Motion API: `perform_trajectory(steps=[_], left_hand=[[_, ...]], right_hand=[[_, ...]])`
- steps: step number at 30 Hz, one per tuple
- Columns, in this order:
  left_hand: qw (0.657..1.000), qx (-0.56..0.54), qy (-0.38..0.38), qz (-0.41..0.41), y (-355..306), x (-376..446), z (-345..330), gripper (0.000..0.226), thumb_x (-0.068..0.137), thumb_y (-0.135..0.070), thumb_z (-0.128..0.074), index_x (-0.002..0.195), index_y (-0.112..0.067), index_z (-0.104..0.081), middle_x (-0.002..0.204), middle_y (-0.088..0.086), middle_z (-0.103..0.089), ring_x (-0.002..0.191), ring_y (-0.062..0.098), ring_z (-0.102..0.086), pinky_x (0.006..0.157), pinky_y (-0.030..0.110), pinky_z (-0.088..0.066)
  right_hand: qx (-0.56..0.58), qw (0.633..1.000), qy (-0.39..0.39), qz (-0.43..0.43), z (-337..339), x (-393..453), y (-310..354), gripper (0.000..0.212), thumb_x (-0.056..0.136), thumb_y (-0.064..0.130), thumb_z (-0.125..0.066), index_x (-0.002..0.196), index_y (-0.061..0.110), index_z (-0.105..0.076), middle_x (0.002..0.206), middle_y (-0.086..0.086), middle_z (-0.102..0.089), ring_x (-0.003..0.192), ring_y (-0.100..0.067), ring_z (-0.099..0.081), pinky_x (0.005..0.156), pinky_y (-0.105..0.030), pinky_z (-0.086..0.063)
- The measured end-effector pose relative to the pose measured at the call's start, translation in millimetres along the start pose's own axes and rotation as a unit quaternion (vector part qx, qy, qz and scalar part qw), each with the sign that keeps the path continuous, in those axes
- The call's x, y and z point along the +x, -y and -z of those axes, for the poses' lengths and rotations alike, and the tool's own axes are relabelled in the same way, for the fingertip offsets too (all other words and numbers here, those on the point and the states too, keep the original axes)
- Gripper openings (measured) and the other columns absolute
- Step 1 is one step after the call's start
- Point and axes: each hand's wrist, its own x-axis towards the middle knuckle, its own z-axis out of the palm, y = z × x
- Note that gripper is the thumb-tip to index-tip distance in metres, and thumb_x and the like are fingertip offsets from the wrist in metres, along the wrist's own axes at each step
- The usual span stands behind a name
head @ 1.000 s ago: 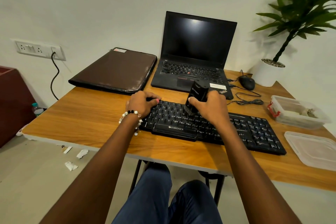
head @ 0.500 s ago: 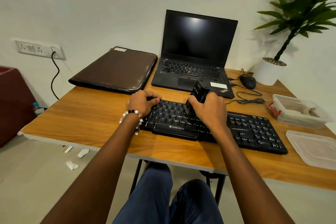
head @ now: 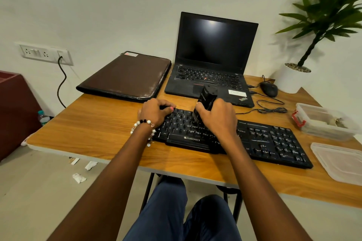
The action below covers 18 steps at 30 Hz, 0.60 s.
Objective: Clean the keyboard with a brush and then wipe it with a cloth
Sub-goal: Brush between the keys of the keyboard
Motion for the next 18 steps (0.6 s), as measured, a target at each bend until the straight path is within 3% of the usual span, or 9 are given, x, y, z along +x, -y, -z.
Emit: perform_trajectory(steps=[4,7,11,18], left_hand=[[1.0,0.005,-0.002,0.0,1.1,1.3,0.6,0.024,0.085,-0.034,-0.068,0.071,-0.052,-0.061,0.108,-0.015,-0.069,0.109,0.013,-0.057,0.101,0.047,-0.041],[1.0,0.002,0.0,0.006,1.9,1.3,0.1,0.013,0.086,-0.033,-0.068,0.083,-0.046,-0.068,0.109,-0.014,-0.069,0.109,0.013,-0.057,0.101,0.046,-0.041],[1.0,-0.005,0.0,0.013,1.3,1.4,0.4,0.01,0.086,-0.034,-0.068,0.09,-0.042,-0.071,0.11,-0.014,-0.069,0.11,0.013,-0.057,0.099,0.045,-0.043],[1.0,0.001,-0.002,0.008,0.0,0.5,0.5,0.013,0.086,-0.035,-0.067,0.083,-0.048,-0.068,0.108,-0.016,-0.07,0.107,0.011,-0.058,0.098,0.047,-0.043]], right_hand=[[-0.016,0.999,0.048,-0.005,5.7,1.0,-6.3,0.034,0.083,0.048,-0.06,0.071,0.017,-0.052,0.066,0.002,-0.057,0.062,-0.016,-0.056,0.051,-0.026,-0.041],[0.025,0.994,0.098,-0.036,16.6,11.5,-7.1,0.035,0.08,0.05,-0.063,0.074,0.018,-0.053,0.073,0.0,-0.063,0.069,-0.018,-0.062,0.056,-0.031,-0.048],[0.094,0.993,0.039,-0.059,9.2,13.4,1.4,0.039,0.081,0.05,-0.063,0.071,0.013,-0.056,0.071,-0.002,-0.064,0.067,-0.021,-0.064,0.054,-0.034,-0.05],[0.041,0.999,0.017,0.015,-9.1,-4.3,9.1,0.036,0.085,0.044,-0.059,0.065,0.015,-0.053,0.06,0.002,-0.055,0.056,-0.017,-0.056,0.049,-0.028,-0.045]])
